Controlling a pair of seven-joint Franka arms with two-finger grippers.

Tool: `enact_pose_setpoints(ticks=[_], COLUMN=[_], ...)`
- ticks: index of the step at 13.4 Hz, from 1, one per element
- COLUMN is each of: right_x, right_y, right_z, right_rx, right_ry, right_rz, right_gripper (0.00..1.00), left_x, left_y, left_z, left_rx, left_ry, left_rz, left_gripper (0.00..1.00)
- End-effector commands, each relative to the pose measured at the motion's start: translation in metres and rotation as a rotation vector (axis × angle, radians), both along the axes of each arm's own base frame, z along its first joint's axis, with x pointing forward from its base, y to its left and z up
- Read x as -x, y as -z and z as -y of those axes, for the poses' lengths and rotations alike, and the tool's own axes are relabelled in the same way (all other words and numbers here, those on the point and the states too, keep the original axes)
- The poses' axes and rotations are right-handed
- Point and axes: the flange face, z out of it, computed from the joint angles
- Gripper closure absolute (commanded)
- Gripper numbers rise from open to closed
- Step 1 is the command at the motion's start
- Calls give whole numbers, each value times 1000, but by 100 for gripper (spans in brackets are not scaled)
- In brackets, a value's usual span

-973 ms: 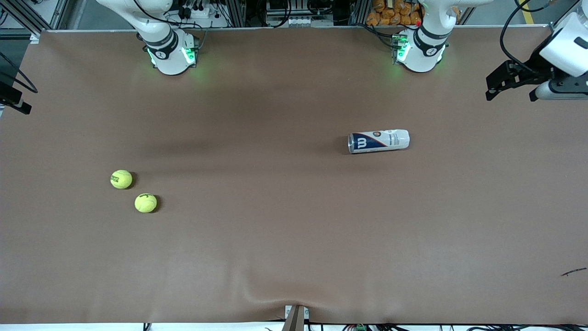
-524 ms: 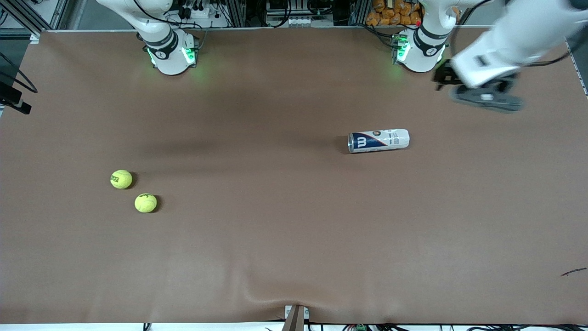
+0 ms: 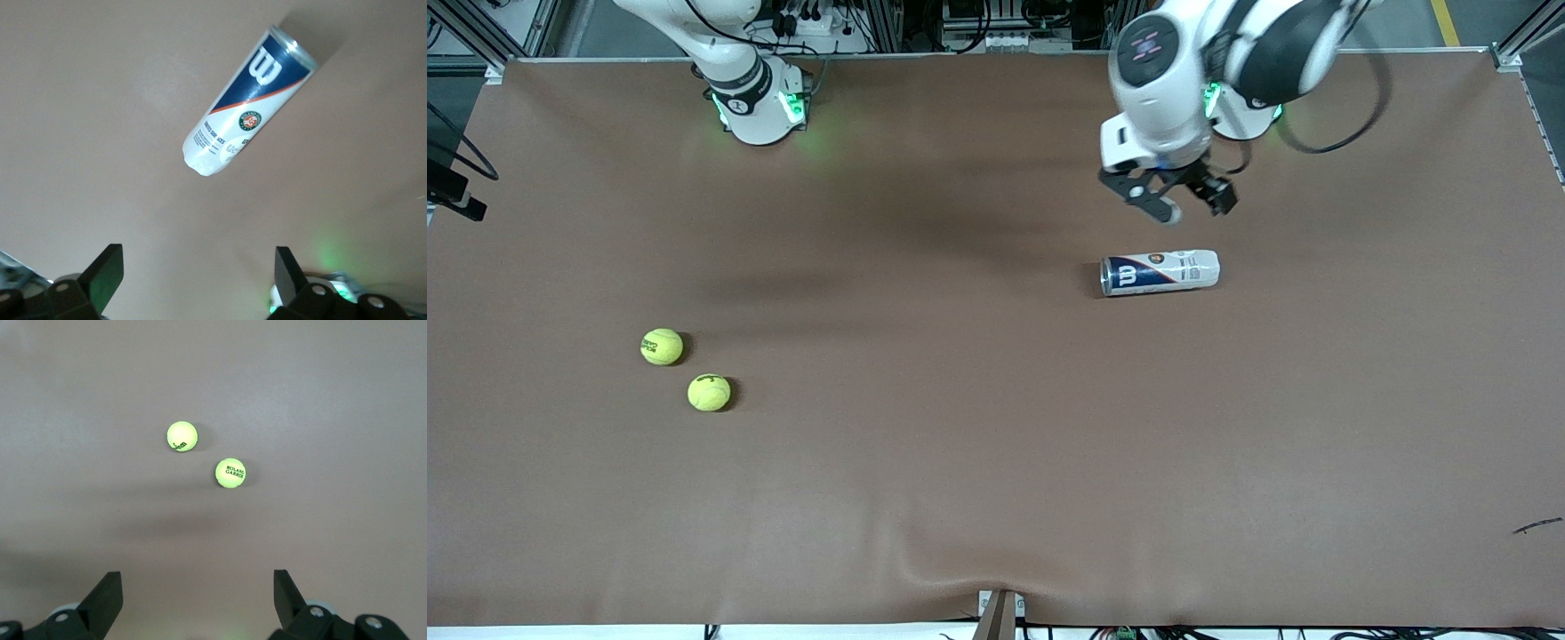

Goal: Insert tennis ball vertically with right arm
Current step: 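Grasp the Wilson can with the left gripper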

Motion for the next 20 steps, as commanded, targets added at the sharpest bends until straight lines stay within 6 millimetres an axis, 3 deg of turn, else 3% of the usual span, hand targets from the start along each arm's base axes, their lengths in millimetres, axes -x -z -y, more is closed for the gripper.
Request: enact_pose_setpoints(ticks=[1, 6, 8, 10, 20], right_x=[3, 2, 2, 3, 4], right_y=[-1, -1, -1, -1, 0], right_z=[3, 2, 2, 2, 4], right_rx=[-10, -10, -10, -10, -12], right_ry=[5, 3, 2, 5, 6], right_rz=[1, 1, 1, 1, -8], right_gripper=[0, 0, 0, 0, 0], left_x=[-4, -14, -13, -16, -18], left_y=[46, 157, 185, 197, 231], left_z=[14, 4, 2, 2, 11], left_rx=[-86, -216, -243, -225, -186], left_ry=[238, 430, 488, 559, 560], left_rz=[-77, -213, -252, -327, -392], left_gripper=[0, 0, 0, 0, 0])
